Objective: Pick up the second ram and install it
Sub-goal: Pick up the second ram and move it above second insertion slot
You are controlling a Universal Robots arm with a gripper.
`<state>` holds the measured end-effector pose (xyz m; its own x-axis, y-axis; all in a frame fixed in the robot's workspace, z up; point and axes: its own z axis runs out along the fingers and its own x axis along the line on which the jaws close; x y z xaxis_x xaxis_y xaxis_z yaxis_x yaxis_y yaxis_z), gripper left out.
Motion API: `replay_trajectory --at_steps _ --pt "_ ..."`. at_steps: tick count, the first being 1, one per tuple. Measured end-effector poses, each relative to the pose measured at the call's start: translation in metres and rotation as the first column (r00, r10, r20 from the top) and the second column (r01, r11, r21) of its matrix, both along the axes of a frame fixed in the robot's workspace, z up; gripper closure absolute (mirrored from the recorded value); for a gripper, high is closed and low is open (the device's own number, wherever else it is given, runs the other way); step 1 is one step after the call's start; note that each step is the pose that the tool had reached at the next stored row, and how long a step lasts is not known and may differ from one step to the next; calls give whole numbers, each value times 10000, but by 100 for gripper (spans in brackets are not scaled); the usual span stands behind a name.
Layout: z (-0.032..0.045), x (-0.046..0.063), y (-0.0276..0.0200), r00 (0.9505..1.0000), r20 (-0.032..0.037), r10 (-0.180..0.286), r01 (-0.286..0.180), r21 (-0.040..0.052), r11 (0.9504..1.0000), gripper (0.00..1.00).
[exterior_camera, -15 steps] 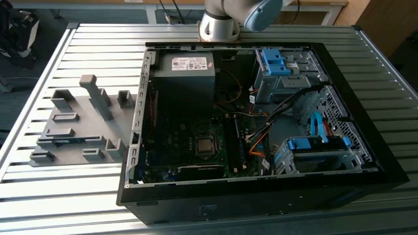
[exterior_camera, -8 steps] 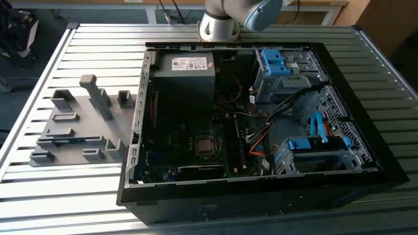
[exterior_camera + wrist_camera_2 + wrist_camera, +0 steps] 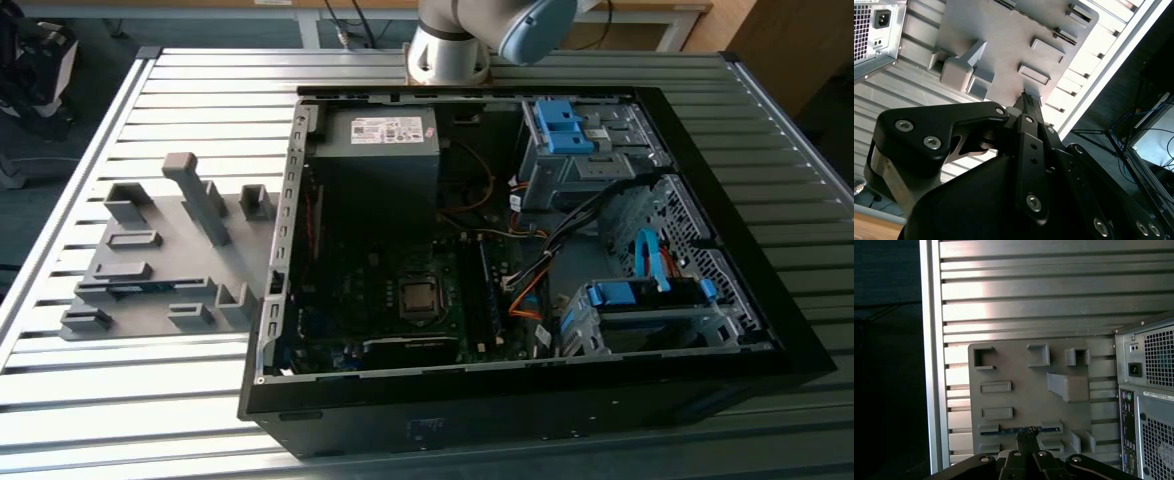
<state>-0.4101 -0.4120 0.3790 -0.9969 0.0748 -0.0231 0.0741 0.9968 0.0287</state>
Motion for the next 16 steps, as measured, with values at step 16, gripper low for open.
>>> replay_trajectory --at_steps 16 --pt "-9 0 0 9778 -4 2094 -2094 -34 9778 89"
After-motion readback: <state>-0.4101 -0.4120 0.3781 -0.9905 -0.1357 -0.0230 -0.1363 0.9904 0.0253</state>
